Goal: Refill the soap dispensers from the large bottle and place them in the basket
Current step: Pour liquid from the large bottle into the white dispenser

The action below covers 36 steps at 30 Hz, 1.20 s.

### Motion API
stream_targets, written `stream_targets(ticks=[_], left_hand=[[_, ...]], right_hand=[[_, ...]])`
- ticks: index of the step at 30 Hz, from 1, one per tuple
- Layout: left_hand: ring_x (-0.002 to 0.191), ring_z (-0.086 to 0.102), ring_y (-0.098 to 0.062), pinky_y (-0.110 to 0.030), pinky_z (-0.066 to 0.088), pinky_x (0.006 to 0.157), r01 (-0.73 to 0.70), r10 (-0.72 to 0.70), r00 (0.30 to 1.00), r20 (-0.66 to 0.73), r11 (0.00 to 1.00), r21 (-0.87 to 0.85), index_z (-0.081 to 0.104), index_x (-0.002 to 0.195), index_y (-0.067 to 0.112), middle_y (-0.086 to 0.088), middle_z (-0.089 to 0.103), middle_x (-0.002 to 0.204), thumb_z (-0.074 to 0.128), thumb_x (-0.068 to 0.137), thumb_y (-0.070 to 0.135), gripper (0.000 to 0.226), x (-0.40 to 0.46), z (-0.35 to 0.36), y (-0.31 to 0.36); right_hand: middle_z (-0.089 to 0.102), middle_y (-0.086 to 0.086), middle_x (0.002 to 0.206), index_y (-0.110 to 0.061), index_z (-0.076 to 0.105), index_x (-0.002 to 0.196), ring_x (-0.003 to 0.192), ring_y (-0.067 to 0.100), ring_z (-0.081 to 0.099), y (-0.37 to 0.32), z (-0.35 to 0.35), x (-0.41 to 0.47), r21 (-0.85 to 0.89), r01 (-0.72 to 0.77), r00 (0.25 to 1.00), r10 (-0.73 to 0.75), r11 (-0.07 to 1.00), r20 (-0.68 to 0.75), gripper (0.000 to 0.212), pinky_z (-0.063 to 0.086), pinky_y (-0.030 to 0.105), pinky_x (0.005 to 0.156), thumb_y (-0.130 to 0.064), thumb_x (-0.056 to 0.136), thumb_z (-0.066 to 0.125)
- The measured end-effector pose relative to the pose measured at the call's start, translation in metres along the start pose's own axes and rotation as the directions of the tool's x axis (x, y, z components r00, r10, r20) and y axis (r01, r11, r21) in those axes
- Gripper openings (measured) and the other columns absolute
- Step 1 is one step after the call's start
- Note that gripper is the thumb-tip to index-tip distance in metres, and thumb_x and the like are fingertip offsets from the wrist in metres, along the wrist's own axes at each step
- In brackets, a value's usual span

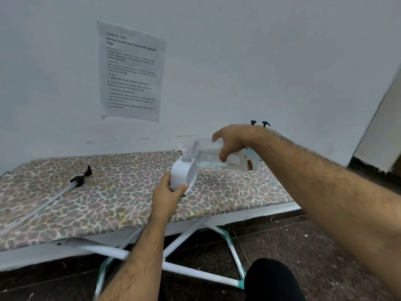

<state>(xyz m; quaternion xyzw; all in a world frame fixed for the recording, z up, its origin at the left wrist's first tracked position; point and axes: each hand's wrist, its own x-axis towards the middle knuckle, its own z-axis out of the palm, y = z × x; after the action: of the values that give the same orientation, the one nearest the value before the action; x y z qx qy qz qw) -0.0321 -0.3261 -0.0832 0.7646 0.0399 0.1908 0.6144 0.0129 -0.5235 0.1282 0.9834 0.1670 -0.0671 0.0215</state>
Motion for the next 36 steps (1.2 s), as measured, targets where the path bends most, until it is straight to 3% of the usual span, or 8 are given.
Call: stream_targets(ticks=[9,28,36], left_hand=[[0.093,0.068,-0.011,-0.042,0.061,0.075,0.001,0.000,1.000,0.002,1.000,-0.005,0.055,0.121,0.035,0.019,0.064,0.104,0.080,0.078,0.022,0.052,-0.0007,0.0003,0.0011],[0.091,0.066,-0.005,-0.041,0.060,0.077,-0.002,0.003,1.000,-0.002,1.000,0.012,0.055,0.131,0.026,0.023,0.061,0.102,0.079,0.079,0.022,0.058,-0.0030,-0.0007,0.0036],[0.090,0.065,-0.003,-0.036,0.060,0.077,-0.015,0.015,1.000,-0.009,1.000,0.004,0.055,0.132,0.025,0.017,0.063,0.103,0.078,0.080,0.019,0.056,-0.0039,0.0002,0.0055]], right_hand=[[0.049,-0.005,0.115,-0.032,0.043,0.143,0.102,0.022,0.062,-0.0011,-0.0011,-0.0009,0.018,-0.008,1.000,0.007,1.000,0.011,0.077,0.042,0.026,0.055,-0.033,0.074,0.079],[0.051,-0.004,0.121,-0.032,0.044,0.142,0.101,0.022,0.062,-0.0019,-0.0028,-0.0009,0.036,-0.015,1.000,0.014,0.999,0.027,0.076,0.042,0.026,0.055,-0.032,0.074,0.078],[0.048,-0.005,0.116,-0.031,0.044,0.143,0.103,0.022,0.062,-0.0022,-0.0037,-0.0014,0.040,-0.016,0.999,0.015,0.999,0.035,0.076,0.041,0.025,0.053,-0.030,0.075,0.078]])
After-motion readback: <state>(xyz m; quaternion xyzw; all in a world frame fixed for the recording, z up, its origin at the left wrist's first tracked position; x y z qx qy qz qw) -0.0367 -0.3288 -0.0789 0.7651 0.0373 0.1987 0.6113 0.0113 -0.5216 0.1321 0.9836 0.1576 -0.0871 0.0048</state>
